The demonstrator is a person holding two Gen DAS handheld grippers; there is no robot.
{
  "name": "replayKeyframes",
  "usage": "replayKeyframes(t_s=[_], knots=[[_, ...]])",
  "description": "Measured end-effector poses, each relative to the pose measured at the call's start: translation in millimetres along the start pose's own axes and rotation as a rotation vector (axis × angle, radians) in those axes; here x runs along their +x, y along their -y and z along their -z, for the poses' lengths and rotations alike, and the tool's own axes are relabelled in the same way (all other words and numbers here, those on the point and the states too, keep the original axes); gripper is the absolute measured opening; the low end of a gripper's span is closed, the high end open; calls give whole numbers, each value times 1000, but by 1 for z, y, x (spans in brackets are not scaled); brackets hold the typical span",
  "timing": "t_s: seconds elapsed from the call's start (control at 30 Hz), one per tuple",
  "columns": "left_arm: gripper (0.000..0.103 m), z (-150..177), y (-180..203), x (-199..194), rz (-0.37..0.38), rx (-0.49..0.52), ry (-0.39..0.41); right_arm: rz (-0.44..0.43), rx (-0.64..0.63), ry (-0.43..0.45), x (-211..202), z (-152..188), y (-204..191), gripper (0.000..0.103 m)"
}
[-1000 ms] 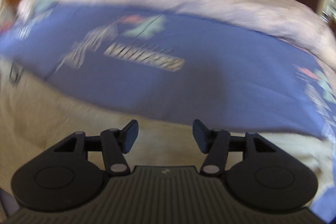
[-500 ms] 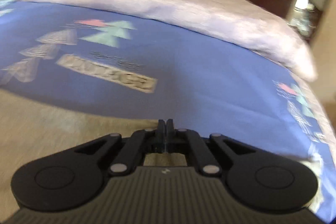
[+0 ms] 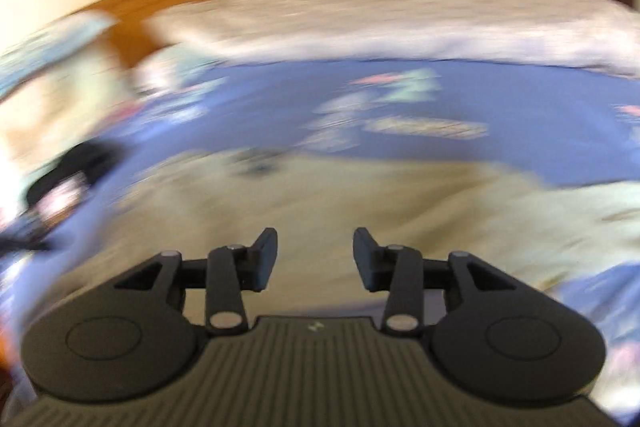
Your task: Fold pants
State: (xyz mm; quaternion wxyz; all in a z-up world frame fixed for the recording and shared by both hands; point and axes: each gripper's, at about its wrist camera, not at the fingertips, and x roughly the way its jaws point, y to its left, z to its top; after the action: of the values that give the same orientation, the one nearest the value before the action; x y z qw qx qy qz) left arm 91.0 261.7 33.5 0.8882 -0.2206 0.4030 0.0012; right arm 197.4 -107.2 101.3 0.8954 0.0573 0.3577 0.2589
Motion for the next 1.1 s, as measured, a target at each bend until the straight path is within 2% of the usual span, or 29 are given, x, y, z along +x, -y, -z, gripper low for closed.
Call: replayKeyframes(t_s=[0.03,0.07,0.1,0.17,0.2,0.27,0.33,0.37,0.43,0.47,0.5,0.6,0.7,0.77,0.87,0.93,1.0,1.1], knots=[[73,0,2,7,9,26,-17,-51,-21,-23,2,10,-21,45],[67,2,5,13,-2,55,-38,-94,-39,-48,8,21,-43,46],[56,4,6,18,-27,73,-64,-138,-57,-75,16,31,-66,46],[44,10,3,21,-34,80,-105,-201,-99,-120,36,47,-110,46],[37,14,-1,20,-17,66,-113,-221,-116,-136,46,51,-127,46],[29,21,-9,18,6,38,-125,-245,-134,-157,71,55,-157,46],[15,25,-11,14,27,37,-108,-245,-121,-178,99,53,-177,46],[3,26,-10,12,29,36,-106,-234,-120,-187,113,50,-184,46],[3,26,-12,9,33,31,-91,-150,-156,-211,140,54,-203,41],[3,25,-13,7,41,24,-85,-124,-162,-252,153,55,-206,11],[3,25,-16,2,50,14,-77,-115,-155,-274,157,55,-205,8],[3,25,-29,-20,105,-35,-47,-152,-112,-237,139,44,-211,7],[3,35,-42,-58,170,-66,24,-290,-90,-193,102,40,-224,7],[3,45,-52,-79,173,-81,70,-368,-117,-205,87,50,-236,7],[5,57,-72,-88,118,-147,82,-305,-210,-253,101,74,-245,15],[16,63,-85,-85,106,-210,46,-237,-200,-298,120,84,-241,21],[59,67,-91,-78,119,-264,7,-230,-159,-267,114,81,-237,39],[64,71,-83,-69,164,-259,-12,-251,-134,-198,94,72,-231,43]])
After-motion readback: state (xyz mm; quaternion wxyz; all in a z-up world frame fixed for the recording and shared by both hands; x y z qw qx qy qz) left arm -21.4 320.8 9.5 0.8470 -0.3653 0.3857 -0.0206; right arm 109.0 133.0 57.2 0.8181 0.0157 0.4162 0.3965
